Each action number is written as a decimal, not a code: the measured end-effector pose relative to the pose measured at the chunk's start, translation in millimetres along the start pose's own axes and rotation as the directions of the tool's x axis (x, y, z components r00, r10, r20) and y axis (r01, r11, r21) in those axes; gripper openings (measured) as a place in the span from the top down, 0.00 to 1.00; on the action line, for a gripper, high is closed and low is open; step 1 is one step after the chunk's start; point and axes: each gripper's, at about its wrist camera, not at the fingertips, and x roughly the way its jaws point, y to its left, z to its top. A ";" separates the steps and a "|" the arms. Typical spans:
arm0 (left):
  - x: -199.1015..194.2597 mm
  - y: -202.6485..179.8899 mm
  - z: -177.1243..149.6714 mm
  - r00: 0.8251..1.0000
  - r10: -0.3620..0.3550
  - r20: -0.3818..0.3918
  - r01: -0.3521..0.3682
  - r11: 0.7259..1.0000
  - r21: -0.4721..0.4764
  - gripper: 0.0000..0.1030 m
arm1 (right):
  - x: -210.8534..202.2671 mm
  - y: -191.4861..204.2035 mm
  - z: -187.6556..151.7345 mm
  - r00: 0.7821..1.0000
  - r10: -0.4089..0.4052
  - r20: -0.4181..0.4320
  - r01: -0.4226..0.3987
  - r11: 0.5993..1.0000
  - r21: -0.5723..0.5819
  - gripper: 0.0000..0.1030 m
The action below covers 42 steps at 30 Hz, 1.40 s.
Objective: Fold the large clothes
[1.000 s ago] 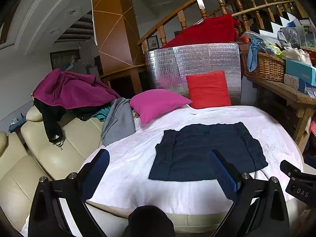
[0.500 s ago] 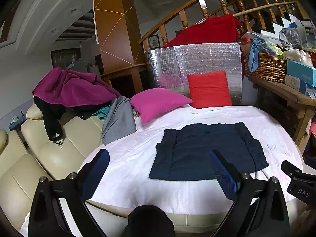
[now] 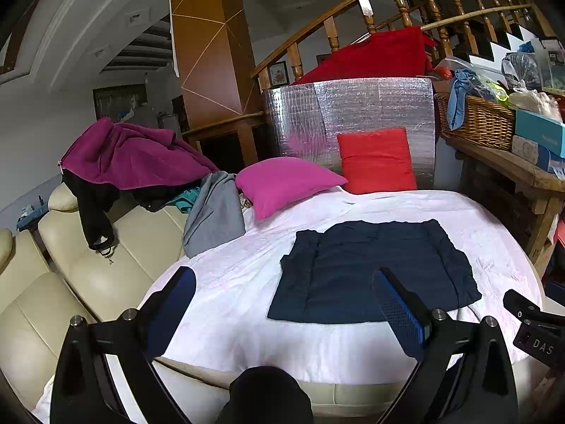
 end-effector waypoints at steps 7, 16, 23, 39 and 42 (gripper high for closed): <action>-0.1 -0.9 -0.3 1.000 0.003 -0.001 -0.003 1.000 -0.002 0.03 | 1.2 0.9 0.1 1.000 0.001 -0.002 -0.001 1.000 0.002 0.13; -0.3 -1.1 -0.9 1.000 0.003 0.001 -0.003 1.000 -0.004 0.03 | 0.1 3.8 -1.9 1.000 -0.003 0.007 0.003 1.000 0.004 0.13; 0.1 -0.8 -1.7 1.000 0.005 0.002 -0.005 1.000 -0.003 0.03 | -0.2 5.5 -2.1 1.000 -0.003 0.005 0.003 1.000 0.004 0.13; 1.9 3.3 -3.0 1.000 0.003 0.007 -0.003 1.000 0.000 0.03 | -1.6 5.9 0.8 1.000 -0.009 0.013 0.009 1.000 0.002 0.13; 0.5 5.0 -2.9 1.000 0.005 0.013 -0.005 1.000 -0.003 0.03 | -4.1 7.4 3.1 1.000 -0.009 0.022 0.009 1.000 0.000 0.13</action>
